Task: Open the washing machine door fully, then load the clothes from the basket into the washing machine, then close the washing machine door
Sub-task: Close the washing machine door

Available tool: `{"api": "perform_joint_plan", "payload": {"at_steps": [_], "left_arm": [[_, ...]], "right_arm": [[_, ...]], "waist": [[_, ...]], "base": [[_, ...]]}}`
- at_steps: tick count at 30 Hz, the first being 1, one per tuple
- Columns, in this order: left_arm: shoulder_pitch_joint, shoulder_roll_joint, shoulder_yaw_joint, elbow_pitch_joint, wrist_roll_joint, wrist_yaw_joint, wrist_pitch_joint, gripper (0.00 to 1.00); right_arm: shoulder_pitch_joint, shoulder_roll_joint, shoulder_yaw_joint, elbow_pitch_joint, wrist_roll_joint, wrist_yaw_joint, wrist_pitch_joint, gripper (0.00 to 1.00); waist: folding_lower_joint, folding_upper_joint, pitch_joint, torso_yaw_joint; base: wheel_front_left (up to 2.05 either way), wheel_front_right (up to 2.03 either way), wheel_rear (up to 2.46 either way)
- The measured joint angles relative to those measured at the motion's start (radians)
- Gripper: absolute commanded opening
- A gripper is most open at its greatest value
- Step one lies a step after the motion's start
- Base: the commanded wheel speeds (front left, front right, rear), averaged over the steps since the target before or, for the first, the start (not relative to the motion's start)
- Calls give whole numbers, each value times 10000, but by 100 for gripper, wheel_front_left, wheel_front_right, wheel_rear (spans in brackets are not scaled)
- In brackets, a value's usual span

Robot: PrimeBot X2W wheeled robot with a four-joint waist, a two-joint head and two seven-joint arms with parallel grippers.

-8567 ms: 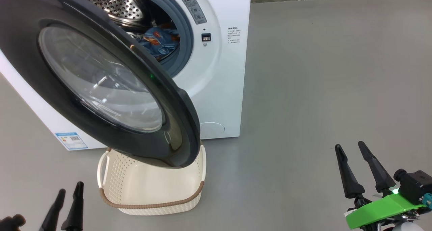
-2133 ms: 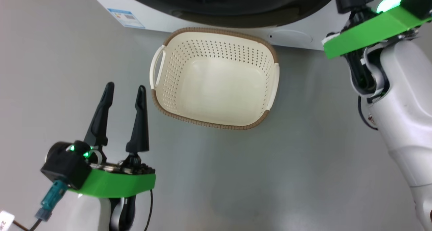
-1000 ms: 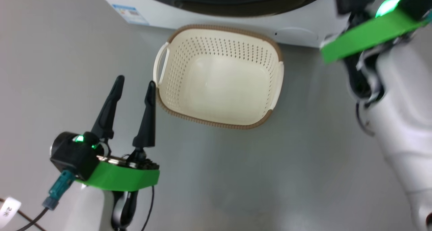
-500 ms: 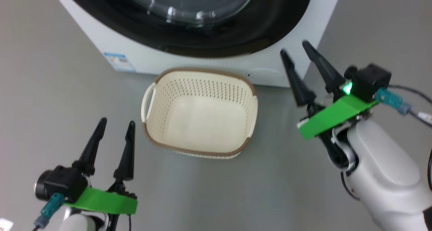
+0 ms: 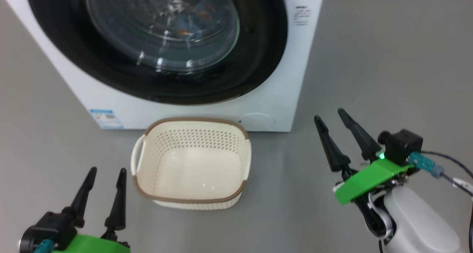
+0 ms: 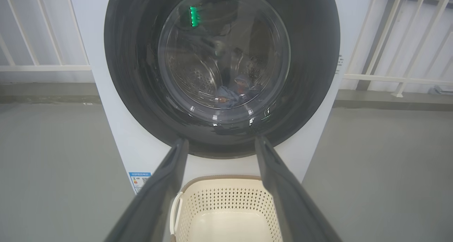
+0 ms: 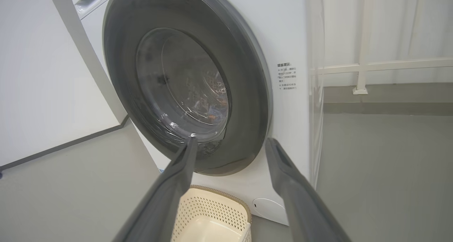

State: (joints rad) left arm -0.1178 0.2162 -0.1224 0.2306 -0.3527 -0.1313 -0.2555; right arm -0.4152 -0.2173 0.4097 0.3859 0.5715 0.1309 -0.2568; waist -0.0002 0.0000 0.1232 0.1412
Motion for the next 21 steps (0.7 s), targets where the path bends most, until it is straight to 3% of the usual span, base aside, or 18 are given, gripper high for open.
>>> {"api": "perform_joint_plan", "payload": {"at_steps": [21], "left_arm": [[629,140,617,163,35,0,0,100]], "right_arm": [[1970,-157,-1024,-600,-81,0,0,100]], "waist": [[2,0,-1111,-1463]], "base": [[0,0,0]]}}
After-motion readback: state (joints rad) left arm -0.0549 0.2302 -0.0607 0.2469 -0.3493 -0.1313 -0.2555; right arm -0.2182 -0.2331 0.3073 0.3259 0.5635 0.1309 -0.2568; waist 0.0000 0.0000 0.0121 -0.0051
